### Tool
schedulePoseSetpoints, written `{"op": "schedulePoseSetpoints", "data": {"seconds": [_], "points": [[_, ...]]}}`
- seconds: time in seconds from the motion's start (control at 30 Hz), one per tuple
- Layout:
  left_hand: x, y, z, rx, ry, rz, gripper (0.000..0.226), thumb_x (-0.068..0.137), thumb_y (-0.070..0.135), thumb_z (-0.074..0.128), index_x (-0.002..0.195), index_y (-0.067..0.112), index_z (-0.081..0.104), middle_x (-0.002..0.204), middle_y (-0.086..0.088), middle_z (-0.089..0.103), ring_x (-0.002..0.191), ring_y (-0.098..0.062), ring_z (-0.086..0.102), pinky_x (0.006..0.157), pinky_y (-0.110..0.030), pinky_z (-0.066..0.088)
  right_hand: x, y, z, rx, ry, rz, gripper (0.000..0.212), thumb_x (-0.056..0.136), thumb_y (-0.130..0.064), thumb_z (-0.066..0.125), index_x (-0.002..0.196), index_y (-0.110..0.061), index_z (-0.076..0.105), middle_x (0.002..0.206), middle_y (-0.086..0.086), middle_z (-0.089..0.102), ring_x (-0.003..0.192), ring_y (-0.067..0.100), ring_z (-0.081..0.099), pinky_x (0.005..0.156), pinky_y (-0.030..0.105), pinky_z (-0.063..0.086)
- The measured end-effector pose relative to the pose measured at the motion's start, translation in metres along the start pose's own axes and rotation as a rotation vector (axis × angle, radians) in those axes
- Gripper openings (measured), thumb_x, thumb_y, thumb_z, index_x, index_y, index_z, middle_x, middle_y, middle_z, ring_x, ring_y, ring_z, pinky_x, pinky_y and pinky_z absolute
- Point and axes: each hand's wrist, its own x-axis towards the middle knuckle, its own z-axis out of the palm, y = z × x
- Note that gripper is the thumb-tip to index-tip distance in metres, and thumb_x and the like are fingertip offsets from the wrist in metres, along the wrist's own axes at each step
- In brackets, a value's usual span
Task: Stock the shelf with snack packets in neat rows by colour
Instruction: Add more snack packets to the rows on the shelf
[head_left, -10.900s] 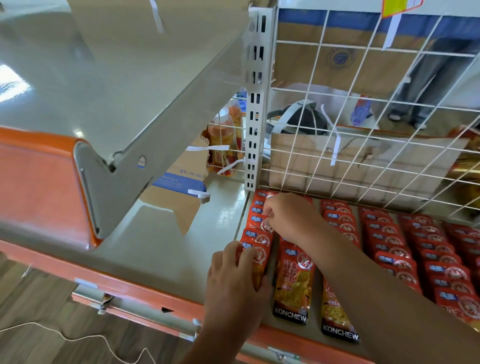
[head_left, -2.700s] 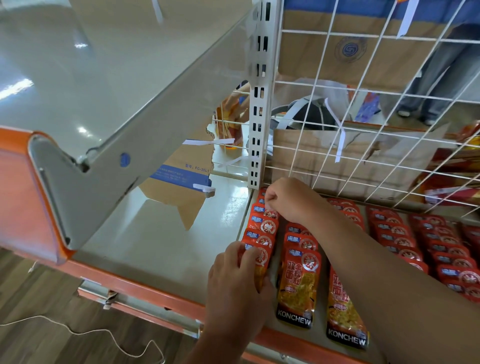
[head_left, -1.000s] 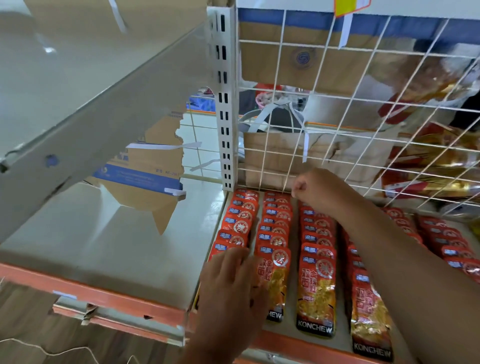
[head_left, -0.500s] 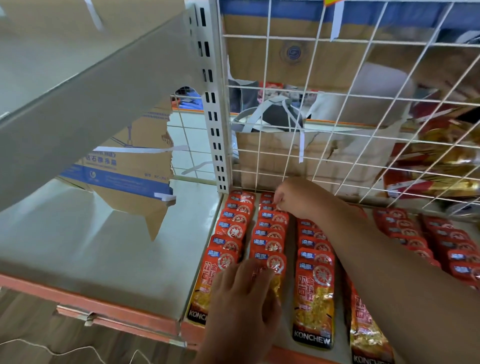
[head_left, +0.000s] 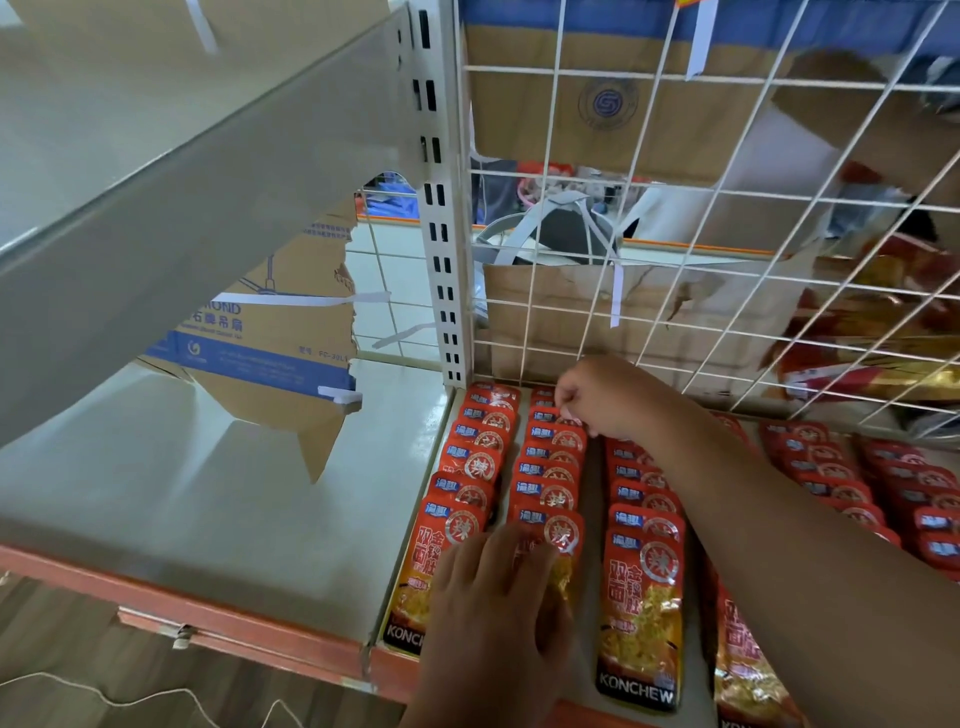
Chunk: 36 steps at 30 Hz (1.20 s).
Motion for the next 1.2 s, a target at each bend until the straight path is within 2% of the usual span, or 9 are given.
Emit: {"op": "schedulePoseSetpoints", "data": {"seconds": [0.17,0.3,0.4,0.53,0.63,0.8,1.03,1.2], "points": [[0.0,0.0,-0.001,0.004,-0.005,0.0,0.054,0.081,0.059,0.072,0.126,0.032,0.057,0.131,0.01,0.06,0.118,-0.013,0.058,0.1,-0.039,0.045,0.002,-0.003,-0.001,-0.004,-0.017,0.008,0.015,0.098,-0.016,0.061,0.109,-0.017,0.071,0.091,-0.003,0.064,0.075,0.009,0.058,0.06,0.021,0.037],[0.0,0.001,-0.002,0.001,-0.006,-0.004,0.054,0.081,0.059,0.072,0.125,0.033,0.057,0.13,0.011,0.06,0.117,-0.013,0.059,0.098,-0.038,0.046,0.002,-0.004,-0.001,0.001,-0.038,0.049,0.014,0.097,-0.014,0.062,0.108,-0.015,0.071,0.099,0.002,0.067,0.084,0.016,0.061,0.074,0.027,0.042],[0.0,0.001,-0.002,-0.006,0.006,0.004,0.052,0.082,0.06,0.068,0.125,0.032,0.057,0.13,0.011,0.059,0.118,-0.012,0.059,0.098,-0.039,0.046,0.002,-0.002,0.003,0.009,-0.006,0.054,0.013,0.097,-0.017,0.063,0.106,-0.018,0.071,0.098,0.0,0.068,0.084,0.015,0.062,0.074,0.027,0.043],[0.0,0.001,-0.002,0.006,-0.005,0.0,0.058,0.077,0.059,0.077,0.124,0.033,0.057,0.128,0.011,0.061,0.115,-0.013,0.061,0.098,-0.039,0.045,0.004,0.001,0.004,-0.007,0.016,0.045,0.013,0.096,-0.022,0.064,0.106,-0.019,0.072,0.104,0.001,0.069,0.091,0.016,0.062,0.077,0.028,0.044],[0.0,0.001,-0.002,0.003,0.003,-0.001,0.054,0.08,0.06,0.071,0.124,0.033,0.057,0.129,0.011,0.061,0.116,-0.012,0.06,0.099,-0.038,0.043,0.005,0.005,0.002,0.0,0.036,0.058,0.015,0.098,-0.023,0.061,0.102,-0.018,0.074,0.102,0.002,0.071,0.092,0.018,0.064,0.083,0.032,0.051],[0.0,0.001,0.0,-0.009,0.024,-0.009,0.049,0.084,0.06,0.061,0.124,0.032,0.058,0.128,0.01,0.061,0.117,-0.012,0.057,0.1,-0.037,0.043,0.01,0.01,0.001,-0.093,0.112,0.098,0.025,0.095,-0.009,0.055,0.107,-0.019,0.074,0.108,0.003,0.072,0.096,0.022,0.065,0.09,0.036,0.053],[0.0,0.002,0.0,-0.01,0.021,-0.007,0.047,0.084,0.057,0.065,0.123,0.031,0.058,0.128,0.01,0.06,0.117,-0.009,0.053,0.101,-0.034,0.037,0.009,0.007,0.007,-0.088,0.141,0.07,0.024,0.098,-0.014,0.059,0.116,-0.022,0.073,0.125,0.004,0.068,0.111,0.023,0.063,0.099,0.039,0.05],[-0.001,0.001,0.0,-0.015,0.025,-0.006,0.046,0.086,0.057,0.062,0.123,0.031,0.058,0.128,0.009,0.061,0.117,-0.01,0.055,0.101,-0.034,0.038,0.008,0.007,0.007,-0.083,0.158,0.051,0.025,0.099,-0.015,0.058,0.118,-0.021,0.072,0.127,0.005,0.067,0.113,0.023,0.063,0.1,0.037,0.05]]}}
